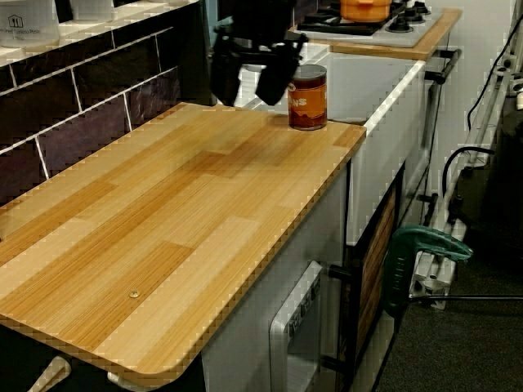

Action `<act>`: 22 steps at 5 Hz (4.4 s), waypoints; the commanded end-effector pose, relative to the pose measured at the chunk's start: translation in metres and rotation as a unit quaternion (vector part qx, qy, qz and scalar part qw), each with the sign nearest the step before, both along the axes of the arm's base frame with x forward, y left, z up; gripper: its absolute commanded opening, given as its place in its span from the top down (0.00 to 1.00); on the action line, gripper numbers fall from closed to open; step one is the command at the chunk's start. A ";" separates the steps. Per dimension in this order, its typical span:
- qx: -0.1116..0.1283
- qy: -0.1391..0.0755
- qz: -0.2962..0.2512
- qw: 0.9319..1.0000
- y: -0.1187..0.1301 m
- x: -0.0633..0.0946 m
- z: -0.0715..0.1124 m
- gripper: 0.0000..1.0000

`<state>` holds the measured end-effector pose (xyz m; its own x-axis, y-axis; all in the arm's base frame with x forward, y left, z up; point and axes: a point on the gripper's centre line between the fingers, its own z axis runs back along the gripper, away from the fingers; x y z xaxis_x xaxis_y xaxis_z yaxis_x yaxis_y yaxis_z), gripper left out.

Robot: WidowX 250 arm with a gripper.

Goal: Push into sink

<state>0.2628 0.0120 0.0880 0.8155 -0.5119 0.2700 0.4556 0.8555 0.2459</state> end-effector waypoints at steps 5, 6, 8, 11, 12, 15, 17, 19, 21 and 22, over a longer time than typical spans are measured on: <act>0.015 0.002 -0.067 0.998 -0.041 -0.014 -0.002 0.00; 0.026 -0.001 -0.082 0.996 -0.048 -0.021 -0.009 0.00; 0.030 0.006 -0.106 0.994 -0.057 -0.024 -0.016 0.00; 0.023 0.027 -0.136 0.990 -0.073 -0.019 -0.037 0.00; 0.012 0.030 -0.148 0.989 -0.085 -0.010 -0.035 0.00; -0.012 0.087 -0.206 0.975 -0.132 0.029 -0.037 0.00; -0.009 0.099 -0.227 0.969 -0.146 0.027 -0.034 0.00; -0.009 0.080 -0.207 0.975 -0.134 0.027 -0.026 0.00; -0.009 0.080 -0.207 0.975 -0.134 0.027 -0.026 0.00; -0.009 0.080 -0.207 0.975 -0.134 0.027 -0.026 0.00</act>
<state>0.2885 -0.1208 0.0493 0.5775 -0.8054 0.1332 0.7993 0.5911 0.1083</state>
